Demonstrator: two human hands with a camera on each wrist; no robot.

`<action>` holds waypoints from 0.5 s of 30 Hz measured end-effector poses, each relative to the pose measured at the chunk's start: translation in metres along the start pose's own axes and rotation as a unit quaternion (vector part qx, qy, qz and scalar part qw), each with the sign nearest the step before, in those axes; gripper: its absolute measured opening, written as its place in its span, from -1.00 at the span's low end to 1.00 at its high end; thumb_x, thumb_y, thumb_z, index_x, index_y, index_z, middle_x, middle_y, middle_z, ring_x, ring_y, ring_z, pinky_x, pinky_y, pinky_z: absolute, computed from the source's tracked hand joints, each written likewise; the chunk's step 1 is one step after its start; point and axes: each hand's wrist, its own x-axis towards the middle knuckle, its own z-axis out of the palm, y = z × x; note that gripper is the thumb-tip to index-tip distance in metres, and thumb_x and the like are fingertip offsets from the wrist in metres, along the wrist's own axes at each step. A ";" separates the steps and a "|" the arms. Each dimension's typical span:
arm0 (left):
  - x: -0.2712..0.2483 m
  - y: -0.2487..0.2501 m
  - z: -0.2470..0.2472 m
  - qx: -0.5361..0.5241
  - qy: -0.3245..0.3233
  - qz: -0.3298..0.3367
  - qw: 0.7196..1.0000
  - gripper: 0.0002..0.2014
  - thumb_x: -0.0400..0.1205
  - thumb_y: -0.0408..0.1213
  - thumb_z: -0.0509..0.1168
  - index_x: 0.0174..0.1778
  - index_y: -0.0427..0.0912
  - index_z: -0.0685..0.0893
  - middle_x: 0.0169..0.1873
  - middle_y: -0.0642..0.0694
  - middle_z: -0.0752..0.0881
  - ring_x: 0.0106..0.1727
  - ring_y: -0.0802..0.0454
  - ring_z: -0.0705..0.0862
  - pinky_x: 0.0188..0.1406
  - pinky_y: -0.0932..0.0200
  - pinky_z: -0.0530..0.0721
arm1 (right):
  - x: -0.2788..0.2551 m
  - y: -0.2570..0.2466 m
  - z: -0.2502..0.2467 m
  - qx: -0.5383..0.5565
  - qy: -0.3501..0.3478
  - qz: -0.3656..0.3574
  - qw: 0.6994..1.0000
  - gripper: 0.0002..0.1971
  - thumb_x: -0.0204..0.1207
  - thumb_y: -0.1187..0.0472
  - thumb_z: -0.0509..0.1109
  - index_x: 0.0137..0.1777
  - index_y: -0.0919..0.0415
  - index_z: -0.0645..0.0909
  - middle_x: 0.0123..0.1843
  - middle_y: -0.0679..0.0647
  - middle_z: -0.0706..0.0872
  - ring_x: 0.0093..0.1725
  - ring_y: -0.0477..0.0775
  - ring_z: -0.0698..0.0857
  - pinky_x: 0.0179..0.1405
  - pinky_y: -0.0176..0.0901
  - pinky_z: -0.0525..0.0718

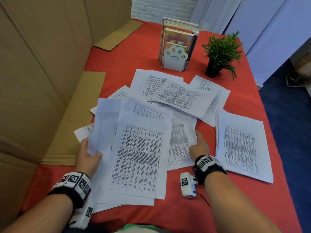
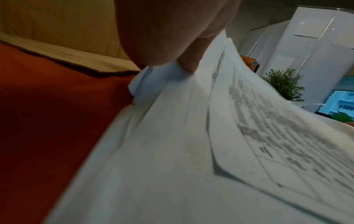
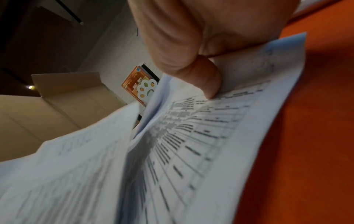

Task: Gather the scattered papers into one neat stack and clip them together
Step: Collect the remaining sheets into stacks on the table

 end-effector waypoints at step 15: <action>0.001 0.007 0.035 0.001 -0.051 -0.079 0.996 -0.59 0.67 -0.34 0.20 0.42 -0.34 0.36 0.16 -0.16 0.56 0.21 -0.11 0.56 0.18 0.06 0.46 | -0.020 0.004 0.018 -0.073 -0.146 -0.034 0.986 -0.75 0.64 0.21 0.17 0.07 0.36 0.60 0.09 0.31 0.70 0.03 0.19 0.63 -0.03 -0.08 0.50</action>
